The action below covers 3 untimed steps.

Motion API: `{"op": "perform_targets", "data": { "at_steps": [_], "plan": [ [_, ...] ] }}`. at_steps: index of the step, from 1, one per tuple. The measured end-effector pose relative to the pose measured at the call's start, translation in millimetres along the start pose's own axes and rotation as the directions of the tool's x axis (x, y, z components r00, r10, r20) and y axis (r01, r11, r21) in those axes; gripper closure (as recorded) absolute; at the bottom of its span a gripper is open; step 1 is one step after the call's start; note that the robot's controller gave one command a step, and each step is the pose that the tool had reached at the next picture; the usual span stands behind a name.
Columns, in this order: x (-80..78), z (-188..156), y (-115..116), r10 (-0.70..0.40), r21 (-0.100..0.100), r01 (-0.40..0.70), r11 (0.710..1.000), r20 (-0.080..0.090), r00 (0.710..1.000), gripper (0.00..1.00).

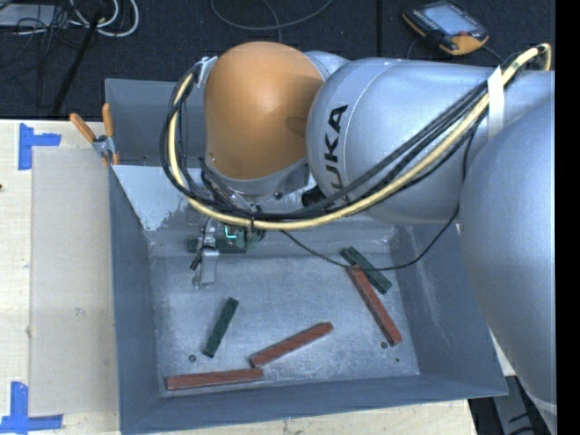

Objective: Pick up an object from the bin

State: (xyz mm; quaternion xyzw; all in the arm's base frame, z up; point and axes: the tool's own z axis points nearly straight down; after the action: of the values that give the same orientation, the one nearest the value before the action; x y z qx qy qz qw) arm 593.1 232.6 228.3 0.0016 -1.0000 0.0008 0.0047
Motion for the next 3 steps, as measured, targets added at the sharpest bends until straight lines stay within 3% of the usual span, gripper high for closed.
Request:
{"op": "perform_targets", "data": {
  "at_steps": [1,2,3],
  "plan": [
    [-1.7,-5.1,-1.2,0.004,-0.002,-0.004,1.000,0.008,1.000,0.00],
    [-15.0,55.4,-25.5,0.035,-0.004,-0.034,0.999,0.013,0.999,0.00],
    [-22.1,103.6,-11.9,0.052,-0.001,-0.052,0.999,0.006,0.999,0.00]
  ]
}}
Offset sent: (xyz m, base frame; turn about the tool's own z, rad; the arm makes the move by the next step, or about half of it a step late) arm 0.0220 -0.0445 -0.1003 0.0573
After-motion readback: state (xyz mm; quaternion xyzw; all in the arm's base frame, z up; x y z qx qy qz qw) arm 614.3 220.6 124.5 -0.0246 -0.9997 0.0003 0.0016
